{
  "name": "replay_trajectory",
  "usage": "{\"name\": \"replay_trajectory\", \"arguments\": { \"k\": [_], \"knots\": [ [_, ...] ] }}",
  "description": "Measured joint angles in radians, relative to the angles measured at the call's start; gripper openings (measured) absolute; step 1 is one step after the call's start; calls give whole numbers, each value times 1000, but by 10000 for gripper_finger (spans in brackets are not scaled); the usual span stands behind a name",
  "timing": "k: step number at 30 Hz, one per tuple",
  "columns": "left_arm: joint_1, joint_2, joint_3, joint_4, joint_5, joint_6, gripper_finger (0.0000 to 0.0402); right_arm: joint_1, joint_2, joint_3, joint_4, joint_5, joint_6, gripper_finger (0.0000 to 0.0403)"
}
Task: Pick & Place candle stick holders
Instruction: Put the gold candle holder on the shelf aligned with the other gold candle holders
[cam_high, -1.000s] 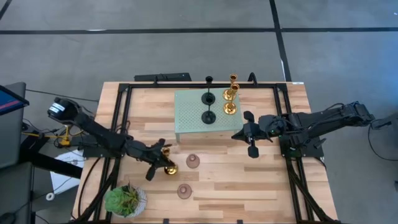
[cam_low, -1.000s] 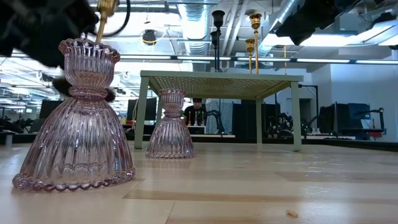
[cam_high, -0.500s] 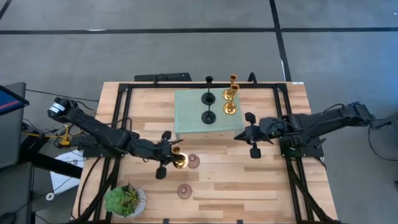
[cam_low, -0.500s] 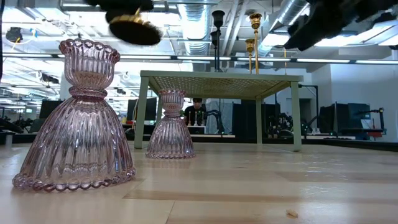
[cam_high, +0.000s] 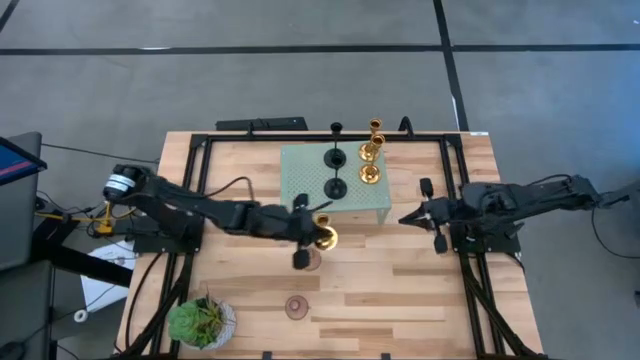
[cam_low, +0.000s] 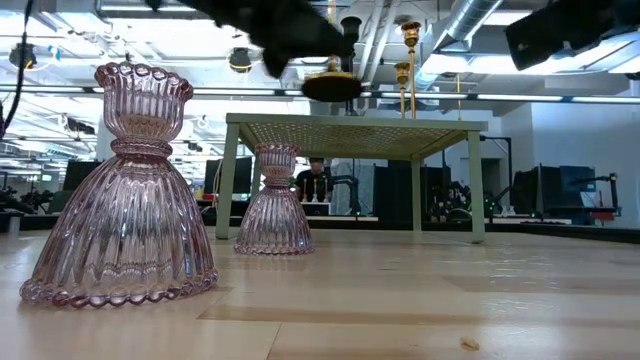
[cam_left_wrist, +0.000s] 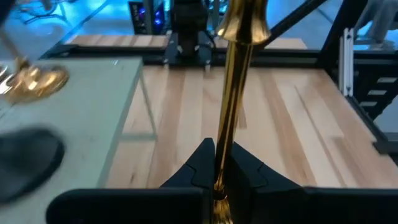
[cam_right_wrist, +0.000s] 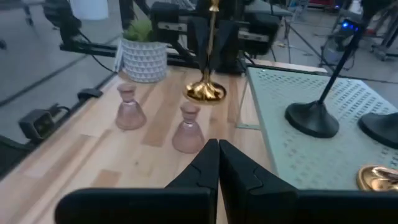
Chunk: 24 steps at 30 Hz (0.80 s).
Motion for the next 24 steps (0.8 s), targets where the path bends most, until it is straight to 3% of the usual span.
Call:
{"name": "replay_trajectory", "arguments": {
  "k": [11,24],
  "knots": [
    [64,202,243,14,31,88,14,-1,44,-1,103,-2,-3,0],
    [148,218,256,11,84,97,15,-2,74,0,135,4,-29,0]
  ]
}}
